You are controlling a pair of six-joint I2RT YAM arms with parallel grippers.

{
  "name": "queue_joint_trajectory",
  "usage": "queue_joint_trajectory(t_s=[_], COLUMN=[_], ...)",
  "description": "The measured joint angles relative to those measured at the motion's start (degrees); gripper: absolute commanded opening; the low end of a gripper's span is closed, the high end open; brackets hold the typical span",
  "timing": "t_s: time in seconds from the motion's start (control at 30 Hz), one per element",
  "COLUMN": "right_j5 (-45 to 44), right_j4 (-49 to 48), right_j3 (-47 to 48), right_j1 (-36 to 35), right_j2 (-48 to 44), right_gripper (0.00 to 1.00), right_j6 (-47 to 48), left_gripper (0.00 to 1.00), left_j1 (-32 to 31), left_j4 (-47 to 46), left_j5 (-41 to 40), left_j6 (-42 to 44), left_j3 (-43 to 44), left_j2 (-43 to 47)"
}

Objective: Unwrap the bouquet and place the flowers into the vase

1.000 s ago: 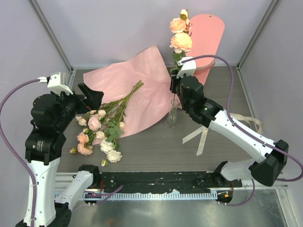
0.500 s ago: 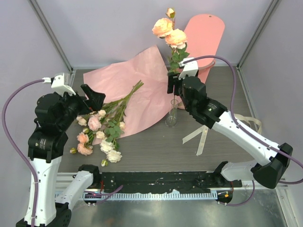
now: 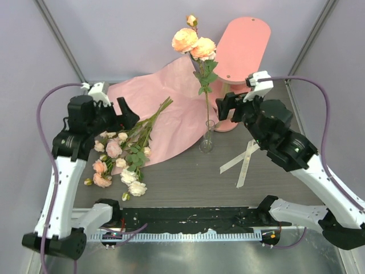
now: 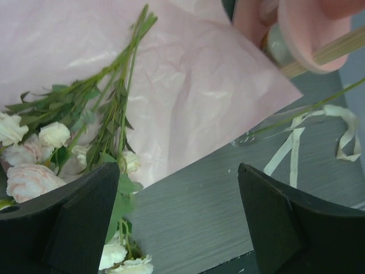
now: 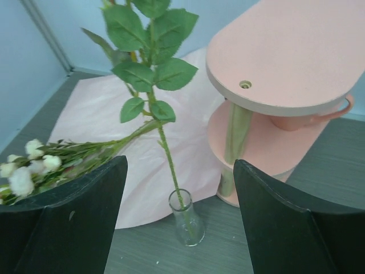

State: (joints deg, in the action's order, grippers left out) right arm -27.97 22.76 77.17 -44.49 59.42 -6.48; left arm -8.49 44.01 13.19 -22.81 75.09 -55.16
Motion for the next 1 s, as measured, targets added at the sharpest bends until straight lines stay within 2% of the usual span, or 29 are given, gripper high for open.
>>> queue_joint_trajectory(t_s=[0.03, 0.13, 0.3, 0.4, 0.53, 0.6, 0.83, 1.0], right_j5=[1.9, 10.6, 27.7, 36.3, 43.4, 44.1, 42.5, 39.7], right_j4=[0.2, 0.4, 0.1, -1.9, -3.0, -2.8, -2.1, -3.1], right_j3=[0.0, -0.1, -0.3, -2.1, -5.3, -6.8, -9.6, -11.7], right_j1=[0.0, 0.0, 0.0, -0.2, -2.6, -4.3, -8.8, -9.0], right_j2=[-1.3, -4.9, -6.5, -5.5, -2.5, -0.8, -1.0, -1.5], right_gripper=[0.82, 0.82, 0.81, 0.81, 0.81, 0.81, 0.81, 0.81], right_j6=[0.4, 2.2, 4.5, 4.7, 5.0, 6.0, 9.0, 9.2], left_gripper=[0.73, 0.55, 0.41, 0.36, 0.39, 0.43, 0.43, 0.35], left_j1=[0.0, 0.0, -0.5, -2.7, -7.6, -9.2, -9.7, -9.8], left_j4=[0.7, 5.2, 9.6, 11.8, 13.6, 13.6, 13.1, 13.1], left_j5=[0.4, 1.2, 0.9, -1.9, -7.4, -9.2, -12.6, -12.5], left_j6=[0.8, 3.9, 8.6, 9.8, 10.9, 11.3, 11.2, 11.1], left_j3=[0.1, 2.7, 5.8, 6.0, 8.2, 8.3, 8.5, 13.4], left_j2=[-2.1, -11.1, -29.2, -35.6, -42.6, -44.7, -47.3, -52.0])
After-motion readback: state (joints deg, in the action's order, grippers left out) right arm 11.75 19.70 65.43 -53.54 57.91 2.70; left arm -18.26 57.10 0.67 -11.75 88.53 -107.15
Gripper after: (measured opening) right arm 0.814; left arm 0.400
